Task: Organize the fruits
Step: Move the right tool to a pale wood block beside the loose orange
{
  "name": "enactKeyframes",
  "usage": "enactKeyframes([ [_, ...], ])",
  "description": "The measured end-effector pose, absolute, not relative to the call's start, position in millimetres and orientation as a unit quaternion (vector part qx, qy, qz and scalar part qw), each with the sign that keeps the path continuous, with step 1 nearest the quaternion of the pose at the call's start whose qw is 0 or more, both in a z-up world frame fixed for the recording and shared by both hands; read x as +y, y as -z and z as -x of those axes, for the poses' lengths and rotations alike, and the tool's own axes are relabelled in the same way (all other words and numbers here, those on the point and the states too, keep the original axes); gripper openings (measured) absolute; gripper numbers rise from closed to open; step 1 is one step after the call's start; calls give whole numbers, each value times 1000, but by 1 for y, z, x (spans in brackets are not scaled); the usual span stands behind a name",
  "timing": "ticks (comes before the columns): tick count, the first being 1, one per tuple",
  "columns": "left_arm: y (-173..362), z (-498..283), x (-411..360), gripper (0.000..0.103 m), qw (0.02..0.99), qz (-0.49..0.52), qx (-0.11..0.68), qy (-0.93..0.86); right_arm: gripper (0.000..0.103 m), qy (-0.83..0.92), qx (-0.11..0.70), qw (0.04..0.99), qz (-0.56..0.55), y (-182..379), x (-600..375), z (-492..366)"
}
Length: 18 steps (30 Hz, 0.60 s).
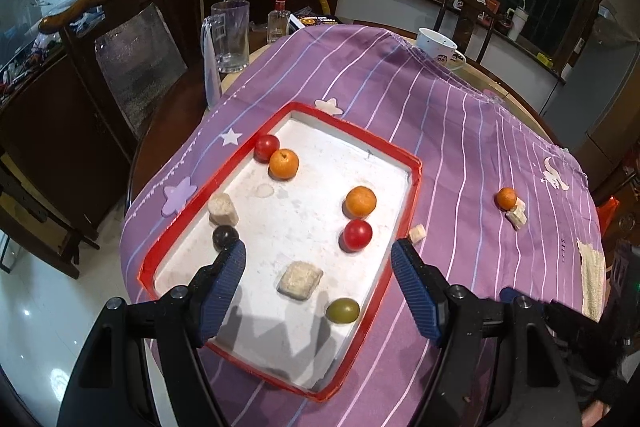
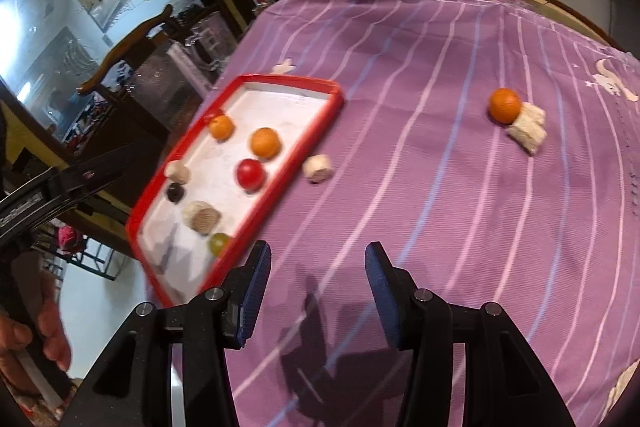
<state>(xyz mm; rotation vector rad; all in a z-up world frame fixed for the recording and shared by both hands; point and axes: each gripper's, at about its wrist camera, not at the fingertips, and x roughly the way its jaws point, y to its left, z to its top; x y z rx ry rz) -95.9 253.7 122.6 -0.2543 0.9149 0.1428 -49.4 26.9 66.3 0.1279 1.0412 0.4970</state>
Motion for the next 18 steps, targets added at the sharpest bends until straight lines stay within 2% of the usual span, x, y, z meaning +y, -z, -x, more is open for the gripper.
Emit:
enactKeyframes([
  [7, -111, 101, 250, 75, 882, 116, 451, -65, 54, -215, 484, 848, -19, -54, 24, 29],
  [18, -90, 108, 264, 75, 869, 112, 476, -78, 53, -253, 463, 846, 79, -35, 83, -7],
])
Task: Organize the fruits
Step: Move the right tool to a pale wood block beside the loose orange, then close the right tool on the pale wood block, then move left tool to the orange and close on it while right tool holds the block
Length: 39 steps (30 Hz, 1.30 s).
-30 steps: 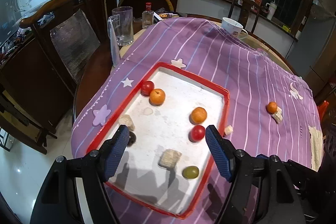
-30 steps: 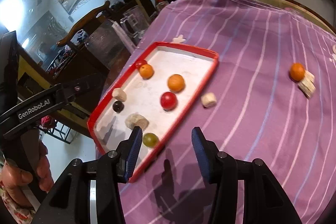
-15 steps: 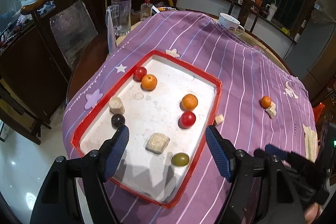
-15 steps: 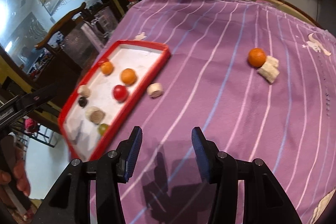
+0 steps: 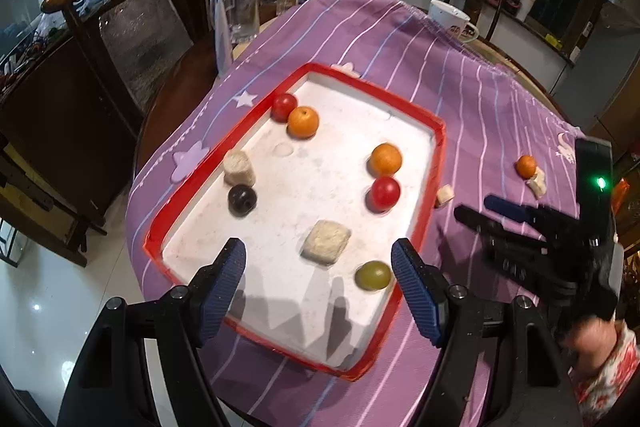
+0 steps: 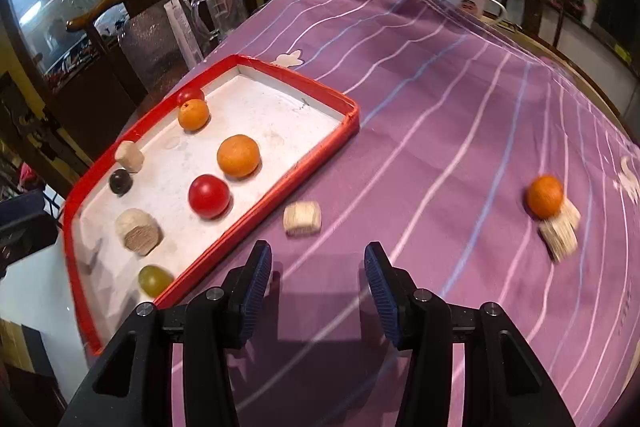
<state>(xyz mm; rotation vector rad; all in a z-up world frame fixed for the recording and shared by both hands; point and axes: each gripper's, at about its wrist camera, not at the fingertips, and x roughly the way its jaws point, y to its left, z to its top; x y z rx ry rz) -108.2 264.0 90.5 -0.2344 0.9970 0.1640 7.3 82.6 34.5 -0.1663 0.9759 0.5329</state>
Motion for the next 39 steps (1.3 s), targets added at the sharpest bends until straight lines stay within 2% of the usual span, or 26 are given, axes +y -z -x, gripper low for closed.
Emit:
enactKeyframes([
  [4, -83, 107, 270, 75, 862, 119, 485, -82, 51, -255, 456, 847, 97, -28, 92, -20],
  [11, -74, 96, 265, 75, 853, 126, 500, -74, 27, -277, 472, 830, 109, -11, 110, -28],
  [22, -79, 52, 216, 75, 858, 118, 500, 0, 27, -218, 486, 846, -30, -33, 11, -21],
  [32, -58, -11, 110, 75, 838, 77, 530, 107, 27, -92, 494, 862, -65, -32, -124, 9],
  [39, -49, -78, 52, 74, 831, 89, 529, 147, 27, -77, 496, 861, -86, -28, -152, 16],
])
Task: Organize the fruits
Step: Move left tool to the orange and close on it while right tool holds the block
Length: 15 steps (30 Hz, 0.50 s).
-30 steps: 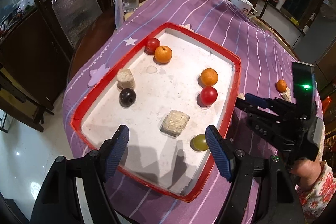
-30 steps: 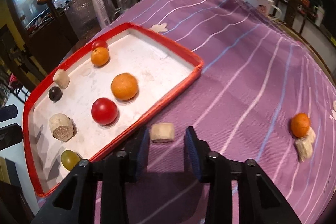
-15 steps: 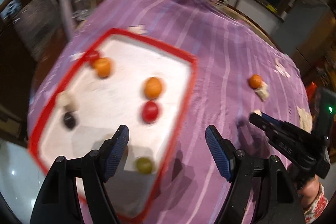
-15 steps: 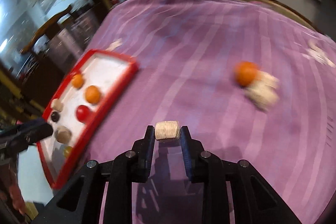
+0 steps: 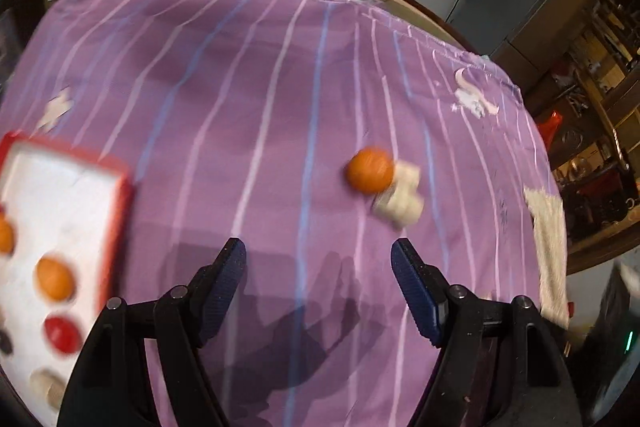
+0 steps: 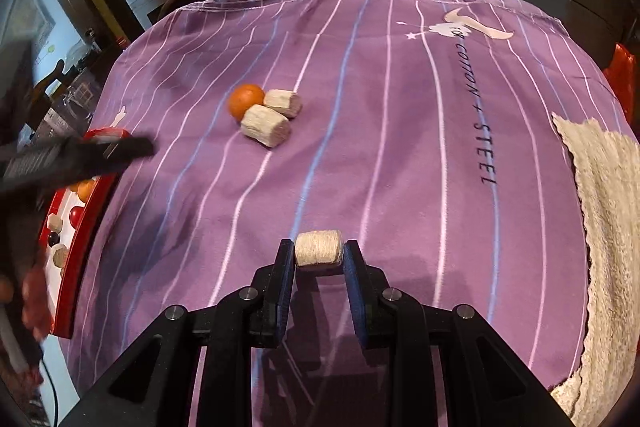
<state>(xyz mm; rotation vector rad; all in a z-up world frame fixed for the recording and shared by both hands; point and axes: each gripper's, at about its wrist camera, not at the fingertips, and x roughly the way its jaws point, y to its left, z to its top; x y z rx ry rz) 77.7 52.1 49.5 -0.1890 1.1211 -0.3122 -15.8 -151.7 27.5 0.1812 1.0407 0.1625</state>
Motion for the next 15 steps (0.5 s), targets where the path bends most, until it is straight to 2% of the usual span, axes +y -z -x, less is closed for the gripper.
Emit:
enactKeyframes([
  [7, -23, -136, 19, 74, 814, 97, 549, 164, 27, -86, 499, 857, -93, -23, -154, 16],
  [8, -18, -139, 19, 71, 809, 96, 557, 160, 27, -89, 499, 857, -92, -23, -154, 16],
  [12, -16, -124, 37, 70, 805, 103, 563, 157, 27, -93, 499, 857, -93, -21, -157, 18],
  [15, -17, -93, 54, 61, 809, 66, 569, 132, 27, -90, 500, 855, -106, -20, -166, 18],
])
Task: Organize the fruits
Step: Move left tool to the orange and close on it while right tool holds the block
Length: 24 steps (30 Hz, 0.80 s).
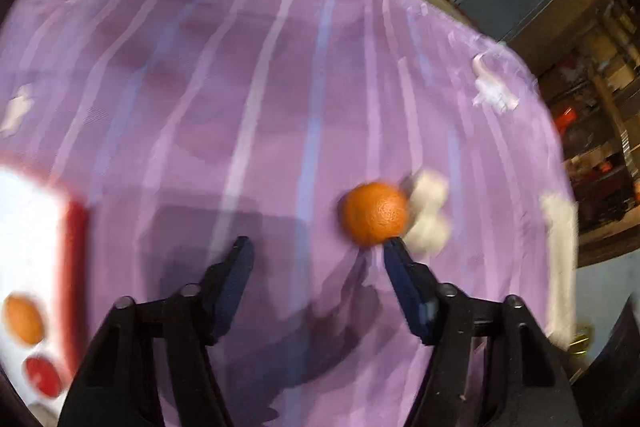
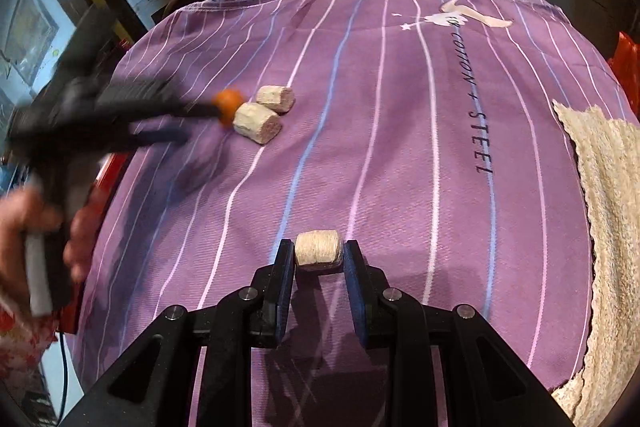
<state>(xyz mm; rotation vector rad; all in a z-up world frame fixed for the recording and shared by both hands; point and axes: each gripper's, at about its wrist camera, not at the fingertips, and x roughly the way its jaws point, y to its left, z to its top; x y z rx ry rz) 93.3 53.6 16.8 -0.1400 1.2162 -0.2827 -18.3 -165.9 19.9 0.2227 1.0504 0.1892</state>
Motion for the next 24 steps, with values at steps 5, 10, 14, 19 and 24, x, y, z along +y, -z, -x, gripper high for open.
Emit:
enactKeyframes([
  [5, -19, -52, 82, 61, 811, 54, 571, 115, 28, -86, 500, 852, -129, -20, -181, 21],
  [10, -20, -43, 90, 61, 823, 62, 553, 112, 28, -90, 497, 850, -148, -22, -185, 23],
  [14, -24, -63, 76, 61, 842, 29, 529, 104, 29, -93, 497, 852, -136, -23, -179, 22],
  [19, -26, -89, 58, 63, 855, -24, 507, 106, 31, -100, 493, 857, -112, -25, -172, 26],
  [24, -12, -98, 46, 66, 844, -54, 520, 119, 36, -101, 490, 861, -94, -25, -170, 32],
])
